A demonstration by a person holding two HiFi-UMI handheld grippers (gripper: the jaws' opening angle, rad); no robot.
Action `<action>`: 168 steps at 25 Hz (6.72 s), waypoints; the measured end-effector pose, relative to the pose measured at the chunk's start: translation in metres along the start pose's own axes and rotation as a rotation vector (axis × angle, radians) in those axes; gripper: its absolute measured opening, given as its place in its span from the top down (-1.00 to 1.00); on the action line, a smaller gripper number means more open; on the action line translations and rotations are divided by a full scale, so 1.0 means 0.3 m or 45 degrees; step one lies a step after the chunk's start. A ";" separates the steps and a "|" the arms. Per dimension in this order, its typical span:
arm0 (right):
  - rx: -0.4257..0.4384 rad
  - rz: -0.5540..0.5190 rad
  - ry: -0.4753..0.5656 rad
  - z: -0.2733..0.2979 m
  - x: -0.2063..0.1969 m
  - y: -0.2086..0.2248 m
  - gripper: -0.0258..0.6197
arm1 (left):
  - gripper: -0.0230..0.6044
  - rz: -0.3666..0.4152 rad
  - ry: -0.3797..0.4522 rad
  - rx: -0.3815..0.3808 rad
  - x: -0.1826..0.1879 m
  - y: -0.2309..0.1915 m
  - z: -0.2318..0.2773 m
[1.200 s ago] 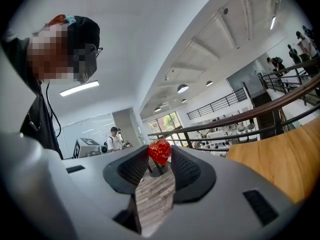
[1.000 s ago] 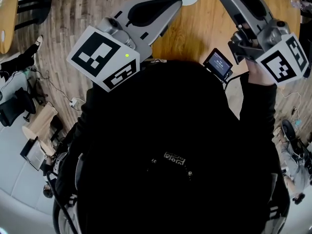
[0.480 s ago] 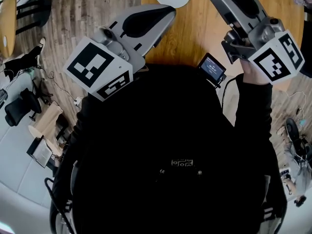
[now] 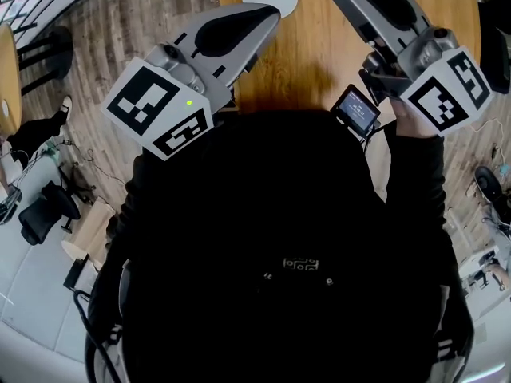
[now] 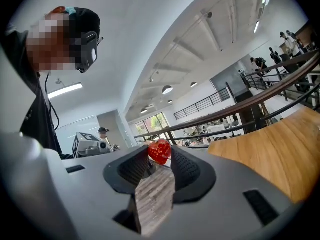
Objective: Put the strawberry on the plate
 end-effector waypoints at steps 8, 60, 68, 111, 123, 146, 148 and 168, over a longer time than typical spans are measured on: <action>-0.040 0.004 -0.043 -0.020 -0.036 0.017 0.45 | 0.93 -0.032 -0.030 -0.005 -0.026 -0.008 0.017; 0.042 -0.050 -0.578 0.221 -0.358 0.133 0.45 | 0.93 -0.232 0.086 0.116 -0.171 0.074 -0.219; 0.010 -0.023 -0.649 0.199 -0.448 0.224 0.45 | 0.93 -0.243 0.088 0.134 -0.196 0.085 -0.214; -0.232 0.057 -1.108 0.142 -0.893 0.613 0.45 | 0.93 -0.363 0.144 0.275 -0.294 0.062 -0.349; -0.306 0.023 -1.200 0.137 -0.964 0.669 0.45 | 0.93 -0.371 0.144 0.291 -0.318 0.059 -0.345; -0.354 -0.018 -1.217 0.176 -0.978 0.677 0.40 | 0.93 -0.350 0.118 0.306 -0.304 0.035 -0.361; -0.349 -0.010 -1.195 0.157 -0.974 0.679 0.36 | 0.93 -0.331 0.115 0.295 -0.310 0.055 -0.346; -0.323 0.072 -0.750 0.035 -0.680 0.521 0.83 | 0.93 -0.183 0.127 0.173 -0.205 0.057 -0.261</action>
Point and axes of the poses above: the fingertips, and each gripper's own axes: z forward along the fingers, y to its right, x out of its top, the point moved 3 cm from there along -z, backward along the fingers, and after that the axes turned 11 degrees about x, right-handed, at the moved point
